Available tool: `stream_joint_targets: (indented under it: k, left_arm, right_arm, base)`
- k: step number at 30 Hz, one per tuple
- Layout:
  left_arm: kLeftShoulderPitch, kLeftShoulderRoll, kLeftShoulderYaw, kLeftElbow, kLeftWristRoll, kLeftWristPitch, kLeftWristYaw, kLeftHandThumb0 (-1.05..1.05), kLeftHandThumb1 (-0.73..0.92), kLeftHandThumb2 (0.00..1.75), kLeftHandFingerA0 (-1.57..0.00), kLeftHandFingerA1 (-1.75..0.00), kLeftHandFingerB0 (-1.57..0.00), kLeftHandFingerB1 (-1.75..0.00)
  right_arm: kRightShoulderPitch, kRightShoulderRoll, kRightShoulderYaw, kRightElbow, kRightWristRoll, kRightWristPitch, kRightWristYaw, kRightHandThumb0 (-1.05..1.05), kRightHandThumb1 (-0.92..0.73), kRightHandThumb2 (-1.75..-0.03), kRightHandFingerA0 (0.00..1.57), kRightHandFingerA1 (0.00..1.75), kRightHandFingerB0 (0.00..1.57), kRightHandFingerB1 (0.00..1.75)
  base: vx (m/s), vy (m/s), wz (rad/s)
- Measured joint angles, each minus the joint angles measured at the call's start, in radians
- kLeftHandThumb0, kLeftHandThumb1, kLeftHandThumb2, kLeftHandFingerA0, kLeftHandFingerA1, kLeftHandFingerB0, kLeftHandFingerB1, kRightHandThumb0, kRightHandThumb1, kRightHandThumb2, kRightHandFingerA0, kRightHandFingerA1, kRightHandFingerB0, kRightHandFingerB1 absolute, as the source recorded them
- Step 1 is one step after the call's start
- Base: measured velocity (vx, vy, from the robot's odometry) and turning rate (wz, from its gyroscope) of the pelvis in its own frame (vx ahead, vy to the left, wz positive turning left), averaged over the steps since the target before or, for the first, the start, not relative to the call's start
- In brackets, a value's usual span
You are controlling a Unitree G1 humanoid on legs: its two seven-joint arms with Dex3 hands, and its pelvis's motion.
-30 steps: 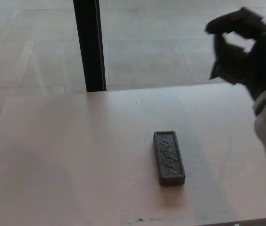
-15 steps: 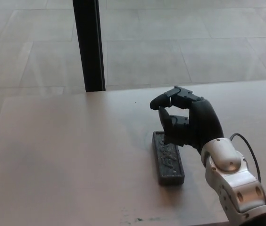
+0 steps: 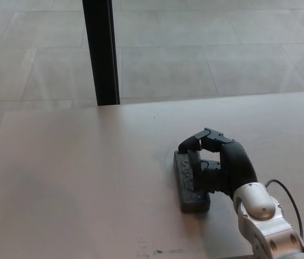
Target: The robot uses its right hand to hold the eraser kept in the middle of the desk and use it to wipe the desk by swiping its surface twice
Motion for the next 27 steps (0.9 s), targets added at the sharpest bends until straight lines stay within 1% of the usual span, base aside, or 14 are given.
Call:
stream_joint_targets:
  k: [3,5,8,9,13,14,17,18,19,20,23,25,26,27]
  left_arm:
    - [-0.002,0.000,0.000,0.002,-0.001,0.000,0.000,-0.42,0.48,0.88,-0.76,-0.79,-0.59,-0.67]
    - [-0.005,0.000,0.001,0.004,-0.002,0.000,0.000,-0.42,0.48,0.88,-0.77,-0.80,-0.61,-0.68]
    - [-0.010,0.000,0.002,0.007,-0.004,0.000,0.000,-0.45,0.47,0.88,-0.78,-0.80,-0.63,-0.69]
    - [-0.012,0.000,0.001,0.009,-0.004,0.000,0.000,-0.47,0.48,0.87,-0.80,-0.81,-0.65,-0.70]
    - [-0.011,0.000,-0.002,0.010,-0.003,0.000,0.000,-0.47,0.48,0.89,-0.78,-0.80,-0.63,-0.68]
    - [-0.011,0.000,-0.005,0.012,-0.003,0.000,0.000,-0.47,0.48,0.89,-0.78,-0.80,-0.62,-0.68]
    - [-0.011,0.000,-0.008,0.017,-0.002,-0.004,0.000,-0.47,0.47,0.87,-0.80,-0.81,-0.62,-0.68]
    - [-0.011,0.000,-0.008,0.017,-0.003,-0.005,0.000,-0.47,0.48,0.88,-0.79,-0.80,-0.61,-0.68]
    - [-0.011,0.000,-0.008,0.017,-0.003,-0.006,0.000,-0.47,0.48,0.88,-0.79,-0.80,-0.61,-0.68]
    - [-0.011,0.000,-0.008,0.017,-0.003,-0.006,0.000,-0.47,0.48,0.89,-0.79,-0.80,-0.63,-0.68]
    - [-0.011,0.000,-0.010,0.016,-0.003,-0.007,0.001,-0.48,0.49,0.90,-0.78,-0.80,-0.62,-0.68]
    - [-0.011,0.000,-0.011,0.016,-0.003,-0.007,0.001,-0.49,0.48,0.89,-0.79,-0.80,-0.62,-0.68]
    - [-0.011,0.000,-0.011,0.016,-0.003,-0.007,0.001,-0.50,0.47,0.88,-0.80,-0.81,-0.63,-0.69]
    - [-0.011,0.000,-0.011,0.016,-0.003,-0.007,0.001,-0.50,0.47,0.88,-0.80,-0.81,-0.63,-0.69]
  right_arm:
    - [0.004,-0.001,0.001,0.022,-0.011,-0.004,-0.002,-0.34,-0.69,-0.91,0.98,1.75,0.66,1.73]
    - [0.010,-0.002,0.007,0.034,-0.025,-0.007,-0.009,-0.32,-0.68,-0.95,0.99,1.75,0.75,1.50]
    - [0.013,-0.002,0.013,0.043,-0.044,-0.019,-0.021,-0.39,-0.73,-0.81,1.00,1.75,0.67,1.67]
    - [0.013,-0.002,0.018,0.053,-0.053,-0.029,-0.026,-0.38,-0.72,-0.86,0.97,1.75,0.74,1.59]
    - [0.011,-0.001,0.042,0.087,-0.083,-0.072,-0.040,-0.38,-0.72,-0.83,0.98,1.75,0.66,1.71]
    - [0.010,-0.001,0.046,0.093,-0.087,-0.081,-0.043,-0.37,-0.70,-0.87,0.95,1.75,0.75,1.49]
    - [0.006,0.001,0.059,0.114,-0.111,-0.113,-0.057,-0.37,-0.71,-0.87,0.96,1.75,0.75,1.46]
    - [0.003,0.001,0.062,0.119,-0.118,-0.120,-0.061,-0.35,-0.73,-0.80,0.93,1.75,0.61,1.67]
    - [0.001,-0.001,0.063,0.124,-0.122,-0.127,-0.063,-0.35,-0.73,-0.80,0.93,1.75,0.61,1.67]
    - [0.000,-0.001,0.063,0.129,-0.127,-0.134,-0.064,-0.36,-0.78,-0.74,0.82,1.75,0.64,1.57]
    - [0.000,-0.014,0.071,0.141,-0.144,-0.152,-0.067,-0.32,-0.67,-0.85,0.86,1.70,0.75,1.17]
    - [0.000,-0.033,0.081,0.152,-0.160,-0.172,-0.073,-0.32,-0.66,-0.86,0.89,1.71,0.74,1.19]
    - [0.000,-0.040,0.085,0.157,-0.166,-0.180,-0.076,-0.31,-0.69,-0.82,0.84,1.58,0.74,0.97]
    - [0.001,-0.047,0.092,0.161,-0.173,-0.186,-0.078,-0.31,-0.69,-0.82,0.84,1.58,0.74,0.97]
  base:
    - [0.00,0.000,0.00]
    - [0.00,0.000,0.00]
    - [0.00,0.000,0.00]
    - [0.00,0.000,0.00]
    - [0.00,0.000,0.00]
    - [0.00,0.000,0.00]
    - [0.00,0.000,0.00]
    - [0.00,0.000,0.00]
    - [0.00,0.000,0.00]
    - [0.00,0.000,0.00]
    - [0.00,0.000,0.00]
    - [0.00,0.000,0.00]
    - [0.00,0.000,0.00]
    - [0.00,0.000,0.00]
